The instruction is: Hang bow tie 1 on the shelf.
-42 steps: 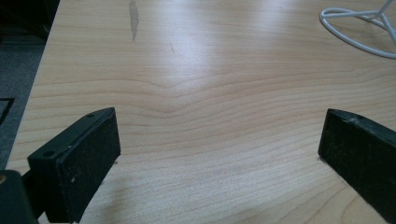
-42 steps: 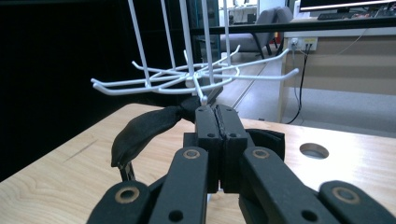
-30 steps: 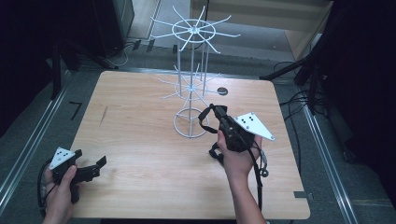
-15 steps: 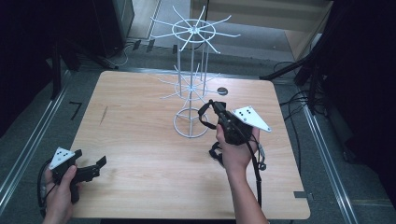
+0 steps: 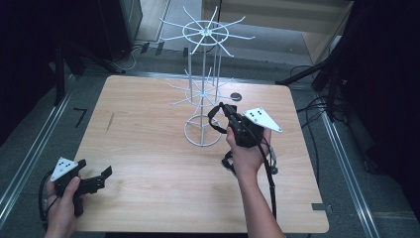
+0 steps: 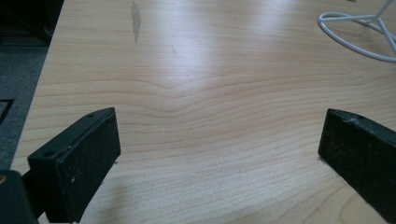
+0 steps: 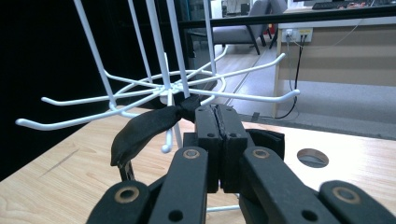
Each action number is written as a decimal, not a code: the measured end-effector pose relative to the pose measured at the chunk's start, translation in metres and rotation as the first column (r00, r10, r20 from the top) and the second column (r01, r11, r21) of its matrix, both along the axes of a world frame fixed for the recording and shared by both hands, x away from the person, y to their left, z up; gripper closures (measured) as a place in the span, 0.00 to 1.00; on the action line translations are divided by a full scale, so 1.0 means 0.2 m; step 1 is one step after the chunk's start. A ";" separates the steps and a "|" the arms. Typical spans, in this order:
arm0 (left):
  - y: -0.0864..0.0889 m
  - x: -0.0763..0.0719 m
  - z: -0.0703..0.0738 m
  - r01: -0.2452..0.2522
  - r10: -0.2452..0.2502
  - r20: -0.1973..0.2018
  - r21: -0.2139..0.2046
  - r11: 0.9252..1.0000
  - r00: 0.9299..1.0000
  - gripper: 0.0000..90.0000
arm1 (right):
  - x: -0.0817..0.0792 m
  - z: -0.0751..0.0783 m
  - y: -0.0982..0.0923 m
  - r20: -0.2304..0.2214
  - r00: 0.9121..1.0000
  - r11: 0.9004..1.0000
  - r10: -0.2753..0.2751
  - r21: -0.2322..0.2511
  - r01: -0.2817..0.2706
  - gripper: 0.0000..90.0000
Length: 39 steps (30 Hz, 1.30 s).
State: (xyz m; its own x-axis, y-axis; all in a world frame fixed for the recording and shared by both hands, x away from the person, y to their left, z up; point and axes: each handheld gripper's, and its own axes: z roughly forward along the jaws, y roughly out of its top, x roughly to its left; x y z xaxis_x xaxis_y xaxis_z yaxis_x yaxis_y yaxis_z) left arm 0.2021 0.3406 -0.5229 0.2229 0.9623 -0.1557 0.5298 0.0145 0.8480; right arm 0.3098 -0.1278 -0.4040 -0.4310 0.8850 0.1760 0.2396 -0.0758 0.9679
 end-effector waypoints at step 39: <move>-0.01 0.00 0.00 0.001 -0.001 -0.001 0.013 1.000 1.000 0.00 | 0.02 -0.10 -0.08 -0.043 0.999 0.999 0.017 0.041 -0.016 0.68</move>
